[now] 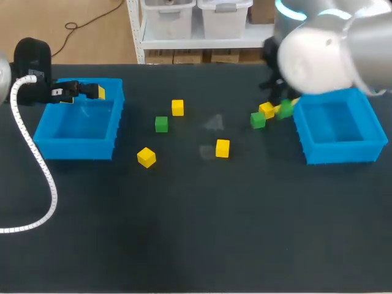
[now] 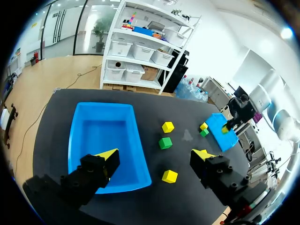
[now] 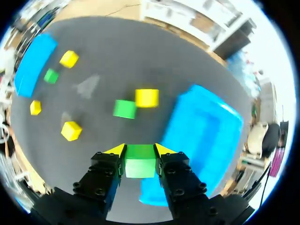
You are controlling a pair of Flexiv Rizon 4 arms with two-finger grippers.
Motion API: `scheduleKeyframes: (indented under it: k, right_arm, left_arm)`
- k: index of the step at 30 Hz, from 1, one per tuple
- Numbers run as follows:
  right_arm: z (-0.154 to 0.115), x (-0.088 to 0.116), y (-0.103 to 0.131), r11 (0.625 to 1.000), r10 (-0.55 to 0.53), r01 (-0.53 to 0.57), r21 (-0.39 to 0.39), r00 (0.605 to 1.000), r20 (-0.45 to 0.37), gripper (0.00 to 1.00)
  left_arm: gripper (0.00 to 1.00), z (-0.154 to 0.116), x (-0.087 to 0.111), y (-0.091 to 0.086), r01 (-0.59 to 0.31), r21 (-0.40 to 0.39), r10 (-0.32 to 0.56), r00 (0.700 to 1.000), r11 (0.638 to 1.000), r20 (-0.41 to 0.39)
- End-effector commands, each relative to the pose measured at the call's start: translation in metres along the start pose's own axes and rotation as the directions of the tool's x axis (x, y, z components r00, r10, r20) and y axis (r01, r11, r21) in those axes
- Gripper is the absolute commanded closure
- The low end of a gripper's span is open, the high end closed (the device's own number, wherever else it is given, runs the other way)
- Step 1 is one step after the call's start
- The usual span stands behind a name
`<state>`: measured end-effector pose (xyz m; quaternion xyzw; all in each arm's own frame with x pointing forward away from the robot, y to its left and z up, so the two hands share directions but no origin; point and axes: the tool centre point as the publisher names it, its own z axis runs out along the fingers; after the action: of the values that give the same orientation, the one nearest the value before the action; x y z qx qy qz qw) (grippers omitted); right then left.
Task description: Put the green cubes in the right bin and the yellow cubes in the left bin.
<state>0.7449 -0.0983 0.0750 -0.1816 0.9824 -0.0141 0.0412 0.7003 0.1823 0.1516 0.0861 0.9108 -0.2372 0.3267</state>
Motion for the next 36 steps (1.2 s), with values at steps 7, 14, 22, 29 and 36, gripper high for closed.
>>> scheduleKeyframes:
  k: [7, 14, 22, 29, 36]
  right_arm:
    - [0.0, 0.052, -0.077, 0.933, 0.354, -0.36, 0.022, 0.927, 0.122, 0.84]
    - [0.006, 0.056, -0.076, 0.925, 0.373, -0.378, 0.024, 0.92, 0.116, 0.0]
    - [-0.031, 0.01, -0.044, 0.966, 0.246, -0.256, 0.022, 0.946, 0.213, 0.0]
    - [-0.042, -0.037, 0.021, 0.994, 0.104, -0.106, -0.006, 0.963, 0.25, 0.0]
    - [-0.005, -0.056, 0.067, 0.999, 0.029, -0.022, -0.039, 0.983, 0.183, 0.0]
  left_arm:
    - [0.0, 0.0, 0.001, 0.002, -0.002, 0.012, 0.002, 1.0, 1.0, 0.007]
    - [0.0, 0.0, 0.001, 0.002, -0.002, 0.012, 0.002, 1.0, 1.0, 0.007]
    - [0.0, 0.0, 0.001, 0.002, -0.002, 0.012, 0.002, 1.0, 1.0, 0.007]
    - [0.0, 0.0, 0.001, 0.002, -0.002, 0.012, 0.002, 1.0, 1.0, 0.007]
    - [0.0, 0.0, 0.001, 0.002, -0.002, 0.012, 0.002, 1.0, 1.0, 0.007]
